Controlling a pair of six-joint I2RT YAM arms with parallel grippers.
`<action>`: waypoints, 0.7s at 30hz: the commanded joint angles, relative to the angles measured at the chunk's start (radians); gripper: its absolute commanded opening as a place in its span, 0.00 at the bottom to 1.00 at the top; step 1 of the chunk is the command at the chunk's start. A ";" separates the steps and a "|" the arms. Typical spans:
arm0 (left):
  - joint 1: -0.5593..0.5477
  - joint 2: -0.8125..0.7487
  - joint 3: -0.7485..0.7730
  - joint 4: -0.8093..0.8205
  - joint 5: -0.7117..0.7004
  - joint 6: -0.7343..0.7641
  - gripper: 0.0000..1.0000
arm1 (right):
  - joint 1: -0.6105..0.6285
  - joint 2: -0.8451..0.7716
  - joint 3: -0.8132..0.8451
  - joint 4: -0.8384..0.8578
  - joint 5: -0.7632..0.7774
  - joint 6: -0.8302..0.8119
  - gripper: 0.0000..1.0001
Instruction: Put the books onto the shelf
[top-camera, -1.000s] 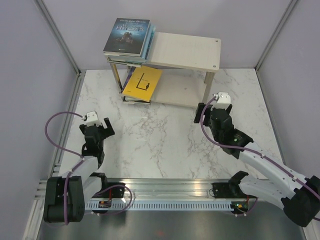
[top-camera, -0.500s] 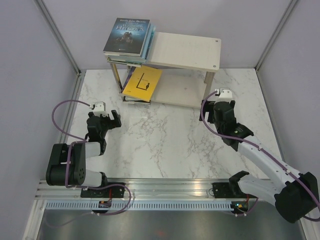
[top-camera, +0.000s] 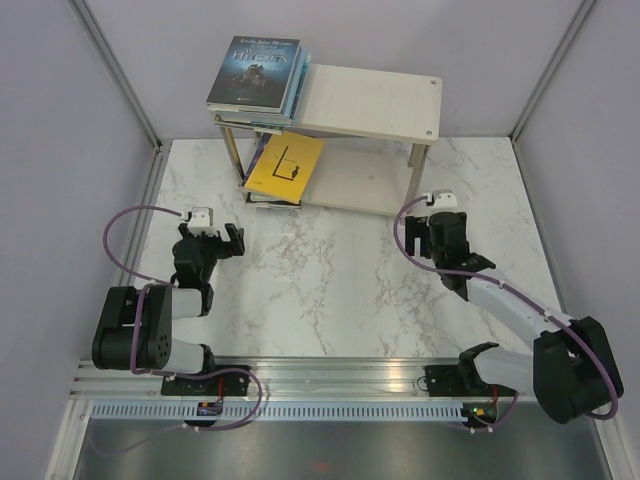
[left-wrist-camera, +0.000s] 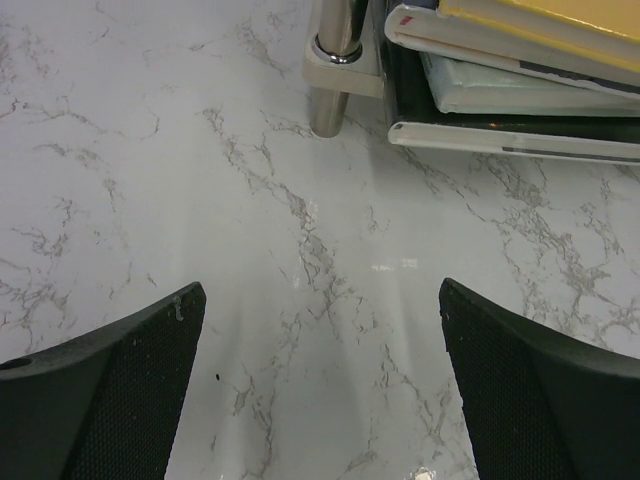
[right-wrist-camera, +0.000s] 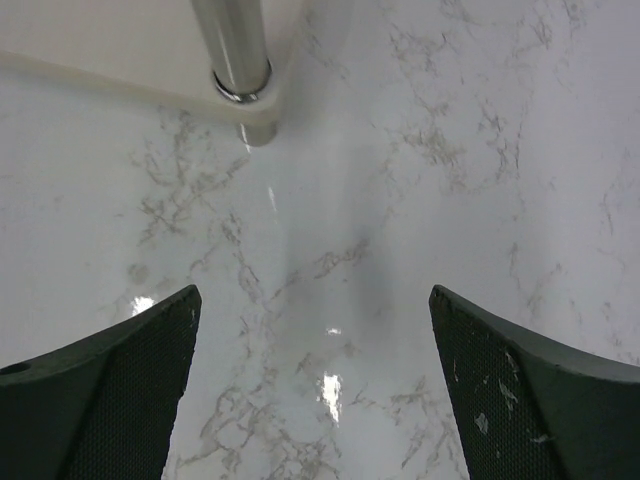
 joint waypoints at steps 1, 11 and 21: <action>-0.002 0.007 -0.003 0.089 0.007 0.058 1.00 | -0.004 0.004 -0.083 0.072 0.118 0.033 0.98; -0.003 0.007 -0.003 0.089 0.006 0.058 1.00 | -0.156 0.212 -0.296 0.820 0.022 -0.082 0.98; -0.005 0.008 -0.001 0.089 0.006 0.058 1.00 | -0.292 0.359 -0.420 1.227 -0.237 -0.113 0.98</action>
